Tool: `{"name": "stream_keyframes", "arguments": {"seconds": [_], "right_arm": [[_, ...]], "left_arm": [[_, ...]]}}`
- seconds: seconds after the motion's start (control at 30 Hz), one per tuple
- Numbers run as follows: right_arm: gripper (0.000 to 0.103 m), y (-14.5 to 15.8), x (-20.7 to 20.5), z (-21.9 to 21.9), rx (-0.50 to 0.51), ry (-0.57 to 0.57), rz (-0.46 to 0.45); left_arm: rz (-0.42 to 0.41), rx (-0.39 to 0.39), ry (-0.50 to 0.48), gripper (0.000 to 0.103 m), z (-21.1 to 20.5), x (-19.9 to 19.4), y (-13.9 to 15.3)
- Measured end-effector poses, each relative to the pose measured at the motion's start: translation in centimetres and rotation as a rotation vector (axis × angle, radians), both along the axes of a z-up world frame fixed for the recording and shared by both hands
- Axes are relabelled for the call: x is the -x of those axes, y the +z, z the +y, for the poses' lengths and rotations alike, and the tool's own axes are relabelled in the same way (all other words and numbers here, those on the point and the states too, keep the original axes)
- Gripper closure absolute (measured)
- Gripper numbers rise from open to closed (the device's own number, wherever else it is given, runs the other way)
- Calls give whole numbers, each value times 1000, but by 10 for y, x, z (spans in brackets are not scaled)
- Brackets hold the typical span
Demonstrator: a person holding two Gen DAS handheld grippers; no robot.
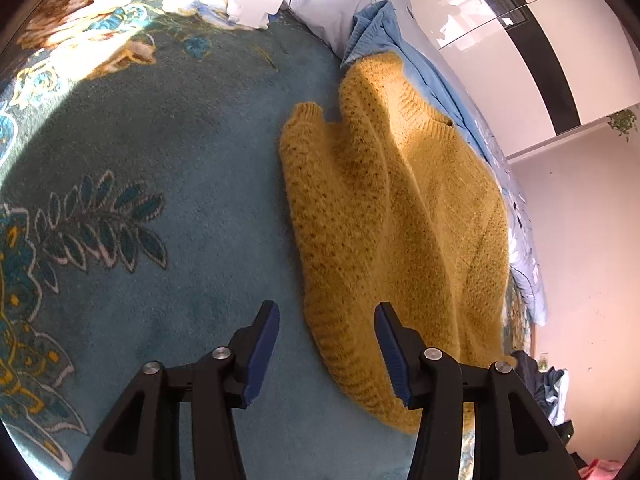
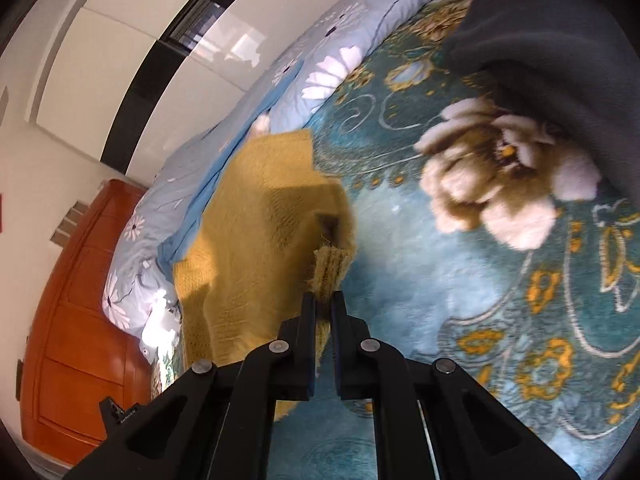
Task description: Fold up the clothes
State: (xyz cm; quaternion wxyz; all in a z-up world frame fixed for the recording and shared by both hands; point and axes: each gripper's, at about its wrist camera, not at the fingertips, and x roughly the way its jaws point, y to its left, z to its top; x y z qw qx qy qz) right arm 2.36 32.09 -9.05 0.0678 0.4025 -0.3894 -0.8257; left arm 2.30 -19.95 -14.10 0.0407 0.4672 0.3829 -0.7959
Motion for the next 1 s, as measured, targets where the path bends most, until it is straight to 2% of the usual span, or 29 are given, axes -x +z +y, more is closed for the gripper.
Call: {"name": "stream_keyframes", "arguments": {"seconds": [0.1, 0.23, 0.3, 0.37, 0.43, 0.47, 0.5, 0.53, 0.57, 0.6, 0.63, 0.67, 0.8, 0.9, 1.0], "right_arm": [[103, -9, -9, 14, -1, -48, -34], [103, -13, -16, 25, 20, -68, -35], [103, -13, -15, 25, 22, -42, -31], [101, -12, -16, 20, -10, -28, -39], [100, -16, -16, 15, -16, -6, -55], [100, -20, -16, 13, -5, -1, -64], [100, -23, -15, 11, 5, 5, -75], [98, -27, -14, 8, 14, 13, -86], [83, -31, -13, 4, 25, 20, -97], [59, -33, -12, 0, 38, 22, -103], [50, -35, -12, -4, 51, 27, -103], [46, -37, -10, -9, 59, 35, -104], [46, -42, 1, -33, 18, 72, -151], [46, -45, 4, -44, -9, 52, -186], [46, -46, 8, -47, 22, 32, -190]], "left_arm": [[-8, 58, 13, 48, -7, 19, -6], [-41, 5, 33, 48, -15, 41, -26], [-23, -38, 42, 50, -17, 46, -34], [-19, -43, 39, 52, -14, 50, -38], [-16, -27, 25, 72, -8, 53, -37], [-13, -21, 25, 76, -6, 53, -36], [-8, -18, 28, 85, -4, 53, -34], [-2, -14, 31, 86, -3, 53, -33], [2, -15, 31, 86, -2, 53, -31], [4, -23, 27, 85, -1, 52, -31], [5, -32, 21, 85, -1, 52, -31], [2, -34, 17, 85, -1, 53, -32], [-11, -37, 18, 83, -3, 54, -32], [-26, -42, 22, 77, -5, 54, -35], [-25, -36, 14, 77, -2, 54, -35]]}}
